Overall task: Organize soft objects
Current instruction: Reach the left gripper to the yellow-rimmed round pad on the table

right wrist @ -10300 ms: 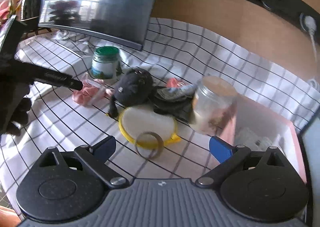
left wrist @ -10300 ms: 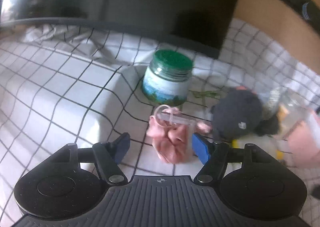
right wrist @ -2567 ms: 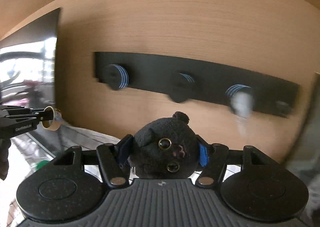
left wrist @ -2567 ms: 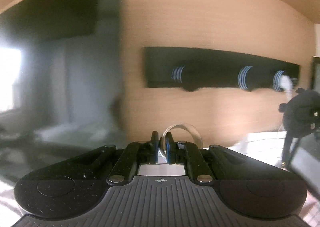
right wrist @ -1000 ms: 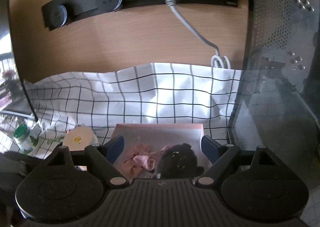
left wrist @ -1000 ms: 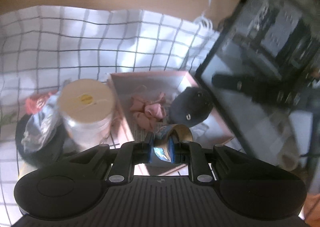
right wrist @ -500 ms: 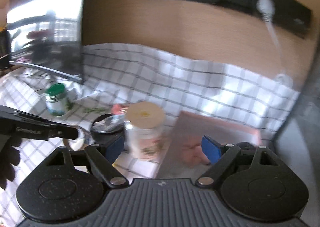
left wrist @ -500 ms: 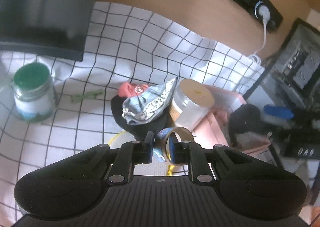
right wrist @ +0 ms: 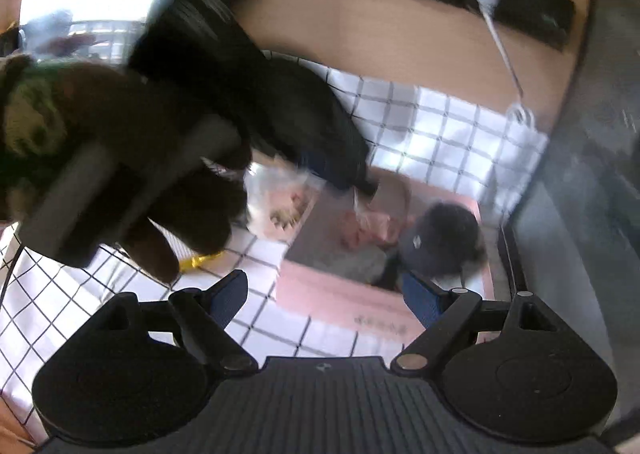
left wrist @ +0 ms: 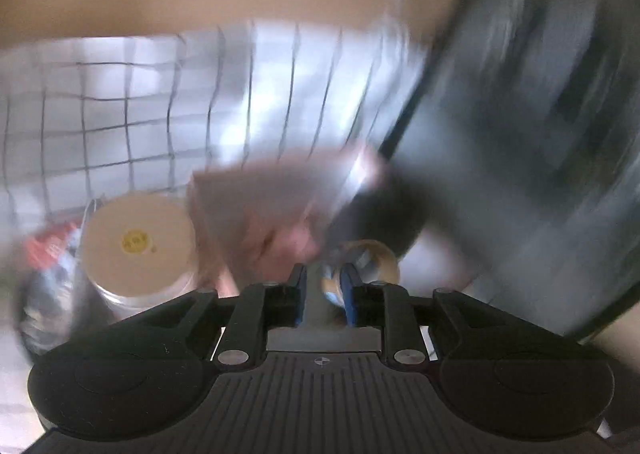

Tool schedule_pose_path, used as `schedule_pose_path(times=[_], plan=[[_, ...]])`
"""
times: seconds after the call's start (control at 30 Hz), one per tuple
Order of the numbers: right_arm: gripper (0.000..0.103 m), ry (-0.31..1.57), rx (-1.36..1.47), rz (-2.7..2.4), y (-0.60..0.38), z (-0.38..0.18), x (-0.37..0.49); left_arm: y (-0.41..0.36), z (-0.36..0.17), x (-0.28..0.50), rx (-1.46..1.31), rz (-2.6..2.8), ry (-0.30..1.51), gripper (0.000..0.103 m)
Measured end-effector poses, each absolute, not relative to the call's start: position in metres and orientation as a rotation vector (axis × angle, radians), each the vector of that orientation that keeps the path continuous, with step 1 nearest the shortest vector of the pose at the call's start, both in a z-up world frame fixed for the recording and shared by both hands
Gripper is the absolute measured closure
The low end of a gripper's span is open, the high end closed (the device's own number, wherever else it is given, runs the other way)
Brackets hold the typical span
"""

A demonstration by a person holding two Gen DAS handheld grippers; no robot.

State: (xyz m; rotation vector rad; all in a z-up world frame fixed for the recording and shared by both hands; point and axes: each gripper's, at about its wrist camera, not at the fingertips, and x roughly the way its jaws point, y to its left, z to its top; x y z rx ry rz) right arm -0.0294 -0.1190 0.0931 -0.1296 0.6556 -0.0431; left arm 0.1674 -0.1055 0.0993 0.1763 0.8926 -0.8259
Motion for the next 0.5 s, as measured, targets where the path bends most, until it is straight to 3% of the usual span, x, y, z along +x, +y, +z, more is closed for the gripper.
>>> schedule_pose_path(times=[0.13,0.27,0.5], plan=[[0.018,0.668,-0.105,-0.065,-0.129,0.089,-0.035,-0.11,0.085,0.164,0.119,-0.873,0.95,0.082],[0.018,0.693,-0.098,-0.051,-0.129,0.081,-0.03,-0.083,0.096,0.158,0.017,-0.876,0.859,0.082],[0.018,0.705,-0.088,0.067,-0.095,0.07,-0.007,0.04,0.097,0.163,-0.198,-0.652,0.769,0.082]])
